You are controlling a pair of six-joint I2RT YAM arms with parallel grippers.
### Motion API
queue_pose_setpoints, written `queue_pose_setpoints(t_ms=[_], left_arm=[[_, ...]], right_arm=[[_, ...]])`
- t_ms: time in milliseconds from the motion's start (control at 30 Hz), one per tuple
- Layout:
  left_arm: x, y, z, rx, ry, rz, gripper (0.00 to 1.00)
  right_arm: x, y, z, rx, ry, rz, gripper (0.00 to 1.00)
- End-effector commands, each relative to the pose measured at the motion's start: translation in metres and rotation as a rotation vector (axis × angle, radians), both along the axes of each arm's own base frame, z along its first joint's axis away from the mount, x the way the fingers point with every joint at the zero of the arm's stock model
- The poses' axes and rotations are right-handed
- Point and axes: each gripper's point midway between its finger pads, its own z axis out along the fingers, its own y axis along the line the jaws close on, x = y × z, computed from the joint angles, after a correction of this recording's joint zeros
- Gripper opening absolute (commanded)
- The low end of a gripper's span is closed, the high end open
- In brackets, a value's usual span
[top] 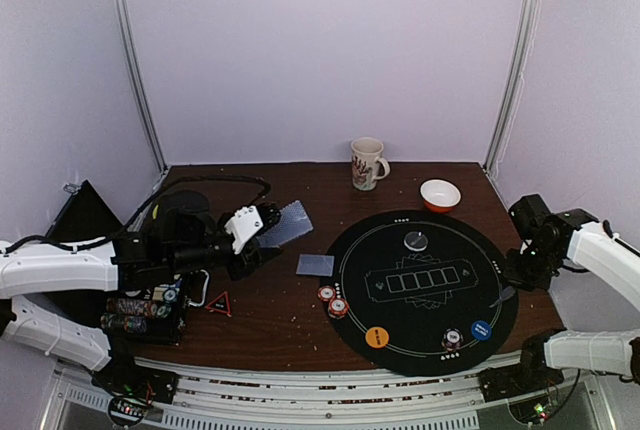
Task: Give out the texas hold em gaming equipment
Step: Distribute the poker card in the small blind area, then pick up the poker card from the face-down deck piles.
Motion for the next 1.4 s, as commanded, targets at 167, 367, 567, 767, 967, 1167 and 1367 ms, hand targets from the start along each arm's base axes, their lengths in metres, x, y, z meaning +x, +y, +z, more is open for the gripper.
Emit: queue_pose_setpoints(t_ms=[167, 367, 567, 767, 967, 1167, 1367], left_arm=[[0.002, -0.002, 0.032, -0.090, -0.064, 0.003, 0.48], [0.003, -0.002, 0.031, -0.087, -0.063, 0.005, 0.48], [0.004, -0.003, 0.029, -0.080, -0.062, 0.005, 0.48], [0.003, -0.003, 0.027, -0.077, -0.060, 0.002, 0.48], [0.003, -0.003, 0.026, -0.076, -0.064, -0.004, 0.48], [0.001, -0.004, 0.024, -0.070, -0.070, -0.018, 0.48], [0.002, -0.005, 0.021, -0.058, -0.074, -0.023, 0.48]], right_arm=[[-0.004, -0.010, 0.002, -0.046, 0.010, -0.035, 0.21], [0.000, -0.010, 0.007, -0.047, -0.014, -0.034, 0.35], [0.004, -0.012, 0.012, -0.057, -0.034, -0.038, 0.49], [0.021, -0.009, 0.036, -0.044, -0.126, -0.034, 0.56], [0.073, 0.063, 0.087, 0.181, -0.345, 0.233, 0.54], [0.075, 0.269, 0.199, 0.588, -0.664, 0.897, 0.58], [0.077, 0.379, 0.224, 0.676, -0.709, 1.130, 0.86]])
